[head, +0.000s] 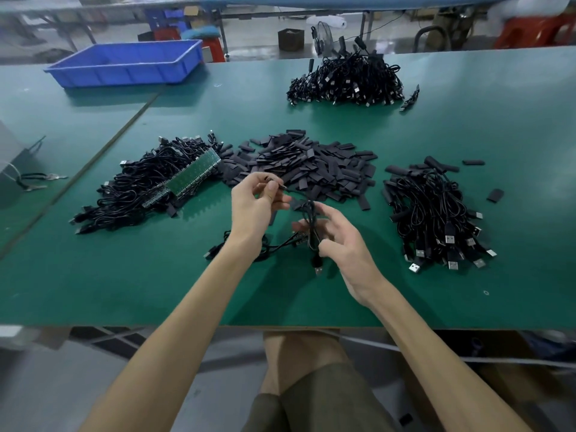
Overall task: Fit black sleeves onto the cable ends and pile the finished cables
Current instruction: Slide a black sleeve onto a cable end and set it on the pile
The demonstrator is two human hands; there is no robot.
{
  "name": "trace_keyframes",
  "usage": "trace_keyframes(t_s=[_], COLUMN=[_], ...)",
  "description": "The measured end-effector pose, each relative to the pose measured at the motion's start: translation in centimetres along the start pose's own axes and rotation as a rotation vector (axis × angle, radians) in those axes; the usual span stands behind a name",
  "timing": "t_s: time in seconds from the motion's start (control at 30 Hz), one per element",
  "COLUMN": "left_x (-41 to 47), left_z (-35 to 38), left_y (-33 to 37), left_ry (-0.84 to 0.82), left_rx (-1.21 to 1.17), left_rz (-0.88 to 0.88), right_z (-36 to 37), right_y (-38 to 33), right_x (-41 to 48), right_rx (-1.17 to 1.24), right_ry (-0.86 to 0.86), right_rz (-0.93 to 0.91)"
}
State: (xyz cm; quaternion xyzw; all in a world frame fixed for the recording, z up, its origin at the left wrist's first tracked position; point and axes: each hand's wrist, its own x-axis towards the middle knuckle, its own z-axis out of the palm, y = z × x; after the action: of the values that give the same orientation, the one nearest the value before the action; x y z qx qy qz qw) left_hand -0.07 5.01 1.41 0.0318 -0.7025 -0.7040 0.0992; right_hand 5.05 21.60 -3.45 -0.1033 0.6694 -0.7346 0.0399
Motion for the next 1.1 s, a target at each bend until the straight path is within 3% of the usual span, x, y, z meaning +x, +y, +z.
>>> trace_keyframes(t_s=[0.17, 0.23, 0.33, 0.4, 0.63, 0.83, 0.97, 1.1], left_x=[0.0, -0.1, -0.6, -1.0, -1.3, -1.0, -0.1, 0.4], left_z=[-0.1, -0.1, 0.1, 0.4, 0.2, -3.3, -6.3, -6.6], left_y=[-1.5, -1.5, -1.6, -1.7, -2.3, -3.9, -3.9, -3.7], left_ry=[0.059, -0.066, -0.386, -0.468, -0.444, -0.229, -0.214, -0.139], left_rx=[-0.095, -0.11, -0.026, 0.034, 0.101, 0.417, 0.723, 0.844], left_rz=[-0.12, -0.074, 0.024, 0.053, 0.074, 0.206, 0.235, 0.269], right_z=[-0.2, -0.1, 0.1, 0.3, 0.2, 0.1, 0.1, 0.1], right_y=[-0.1, 0.3, 0.4, 0.4, 0.3, 0.2, 0.1, 0.2], right_x=[0.5, 0.6, 0.5, 0.4, 0.0, 0.0, 0.1, 0.3], right_rx=[0.092, 0.111, 0.086, 0.075, 0.122, 0.147, 0.159, 0.15], right_ry=[0.04, 0.104, 0.134, 0.112, 0.184, 0.229, 0.238, 0.231], right_rz=[-0.016, -0.009, 0.016, 0.004, -0.033, -0.014, 0.003, 0.002])
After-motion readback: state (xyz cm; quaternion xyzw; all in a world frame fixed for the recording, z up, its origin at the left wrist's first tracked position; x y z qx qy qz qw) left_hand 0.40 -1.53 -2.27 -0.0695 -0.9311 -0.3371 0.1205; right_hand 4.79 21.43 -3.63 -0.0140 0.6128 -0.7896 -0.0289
